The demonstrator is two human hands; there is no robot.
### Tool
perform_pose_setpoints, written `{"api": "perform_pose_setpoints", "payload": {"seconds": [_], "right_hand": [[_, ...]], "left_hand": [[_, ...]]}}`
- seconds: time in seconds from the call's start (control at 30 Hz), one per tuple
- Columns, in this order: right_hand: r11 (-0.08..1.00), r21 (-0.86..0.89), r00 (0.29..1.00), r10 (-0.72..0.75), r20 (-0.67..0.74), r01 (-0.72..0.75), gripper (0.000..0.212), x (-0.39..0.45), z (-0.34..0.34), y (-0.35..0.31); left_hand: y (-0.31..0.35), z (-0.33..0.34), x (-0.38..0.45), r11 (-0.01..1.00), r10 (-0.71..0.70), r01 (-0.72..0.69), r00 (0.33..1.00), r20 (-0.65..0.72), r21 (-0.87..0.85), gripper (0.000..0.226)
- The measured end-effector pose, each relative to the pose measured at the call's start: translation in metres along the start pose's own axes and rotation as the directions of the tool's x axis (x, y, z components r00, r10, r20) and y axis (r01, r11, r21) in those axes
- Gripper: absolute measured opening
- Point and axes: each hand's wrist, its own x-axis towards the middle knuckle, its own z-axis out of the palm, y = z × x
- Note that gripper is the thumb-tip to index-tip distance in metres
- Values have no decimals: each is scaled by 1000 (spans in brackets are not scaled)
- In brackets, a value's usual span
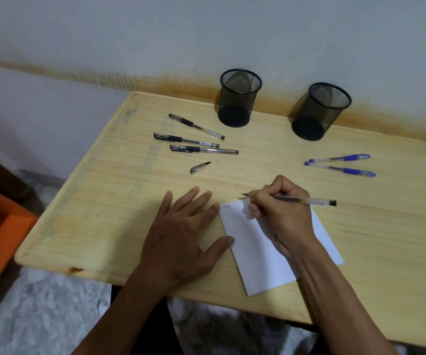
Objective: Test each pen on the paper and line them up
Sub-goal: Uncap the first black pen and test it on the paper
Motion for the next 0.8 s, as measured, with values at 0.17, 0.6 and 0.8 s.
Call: {"api": "perform_pose_setpoints", "payload": {"seconds": [0.17,0.6,0.8], "right_hand": [[940,331,994,100,-49,-78,44,-5,-10,-17],[996,-77,985,-66,-159,54,12,-50,-59,-35],[997,-52,988,-60,-143,53,19,-56,-62,-33]], "left_hand": [[0,0,2,1000,12,-12,1000,-14,0,65],[17,-21,30,906,-382,283,866,-322,-315,17],[-3,-18,76,931,-341,356,926,-163,77,23]]}}
